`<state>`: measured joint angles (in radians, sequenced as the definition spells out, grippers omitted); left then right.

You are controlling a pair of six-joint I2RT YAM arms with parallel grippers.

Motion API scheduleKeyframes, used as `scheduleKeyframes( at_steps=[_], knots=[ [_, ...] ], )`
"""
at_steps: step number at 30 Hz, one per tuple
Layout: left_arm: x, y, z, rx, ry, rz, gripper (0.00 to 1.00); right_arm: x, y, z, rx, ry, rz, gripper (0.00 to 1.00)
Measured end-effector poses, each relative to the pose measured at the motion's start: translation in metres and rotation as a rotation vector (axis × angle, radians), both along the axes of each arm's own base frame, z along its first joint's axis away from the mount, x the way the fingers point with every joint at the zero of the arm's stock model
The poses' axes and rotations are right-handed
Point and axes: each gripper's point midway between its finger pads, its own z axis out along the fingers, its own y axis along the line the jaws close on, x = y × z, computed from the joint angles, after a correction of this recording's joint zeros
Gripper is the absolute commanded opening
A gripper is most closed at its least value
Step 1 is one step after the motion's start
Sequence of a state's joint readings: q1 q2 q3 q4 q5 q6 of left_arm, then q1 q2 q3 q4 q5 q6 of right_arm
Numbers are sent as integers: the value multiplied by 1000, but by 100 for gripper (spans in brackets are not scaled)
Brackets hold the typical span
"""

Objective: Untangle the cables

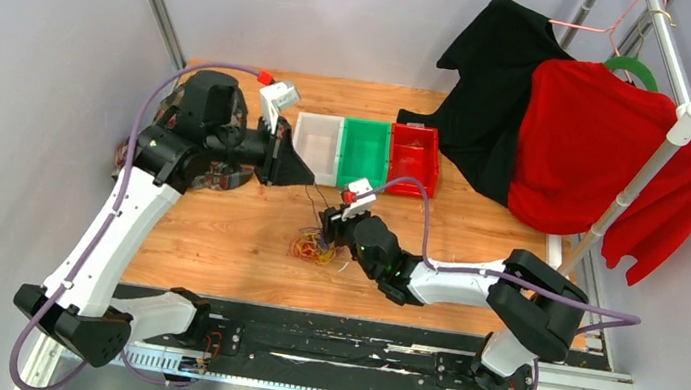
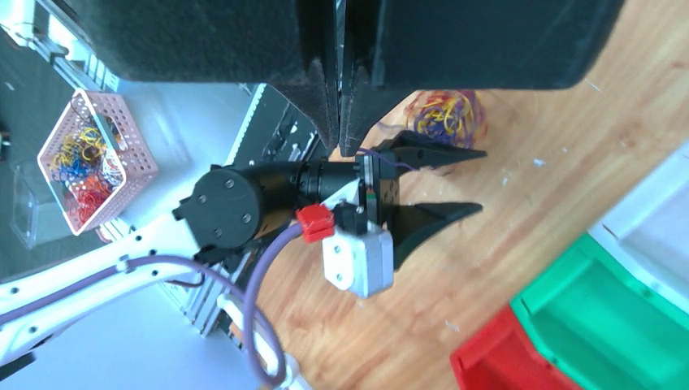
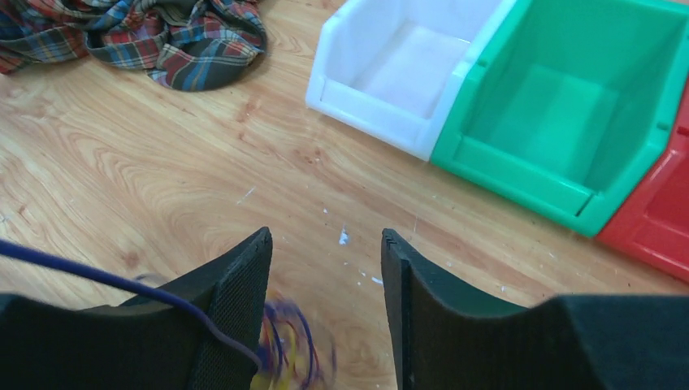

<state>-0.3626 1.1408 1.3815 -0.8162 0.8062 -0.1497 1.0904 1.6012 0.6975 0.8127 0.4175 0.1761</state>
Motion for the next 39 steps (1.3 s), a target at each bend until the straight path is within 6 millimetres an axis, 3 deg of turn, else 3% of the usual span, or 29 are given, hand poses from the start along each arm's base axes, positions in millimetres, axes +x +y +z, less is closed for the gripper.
scheduleKeyframes(
  at_steps=[7, 16, 17, 19, 20, 23, 26, 28, 31, 33, 37, 39],
  knots=[
    [11, 2, 73, -29, -143, 40, 1, -3, -15, -18, 19, 36, -46, 51],
    [33, 12, 137, 2, -288, 147, 1, -7, -26, 2, 151, 25, -72, 52],
    [37, 14, 146, 4, -321, 168, 1, -9, -30, -2, 144, 29, -77, 53],
    [47, 23, 185, -13, -465, 239, 1, -16, -45, -32, 64, 67, -85, 55],
    [48, 27, 199, -23, -520, 265, 0, -22, -56, -52, 8, 93, -89, 55],
    [44, 45, 246, -52, -693, 354, 0, -29, -72, -78, -71, 129, -96, 56],
    [39, 57, 258, -43, -767, 399, 0, -32, -78, -84, -92, 138, -99, 51],
    [37, 60, 238, -4, -751, 395, 1, -32, -78, -82, -89, 135, -99, 43],
    [43, 56, 172, 90, -644, 345, 12, -33, -79, -76, -83, 131, -97, 21],
    [51, 52, 103, 177, -522, 296, 25, -32, -78, -70, -77, 129, -95, 1],
    [54, 48, -55, 369, -209, 171, 50, -30, -72, -55, -59, 126, -84, 1],
    [41, 49, -110, 429, -87, 111, 59, -29, -69, -44, -40, 121, -74, 1]
  ],
)
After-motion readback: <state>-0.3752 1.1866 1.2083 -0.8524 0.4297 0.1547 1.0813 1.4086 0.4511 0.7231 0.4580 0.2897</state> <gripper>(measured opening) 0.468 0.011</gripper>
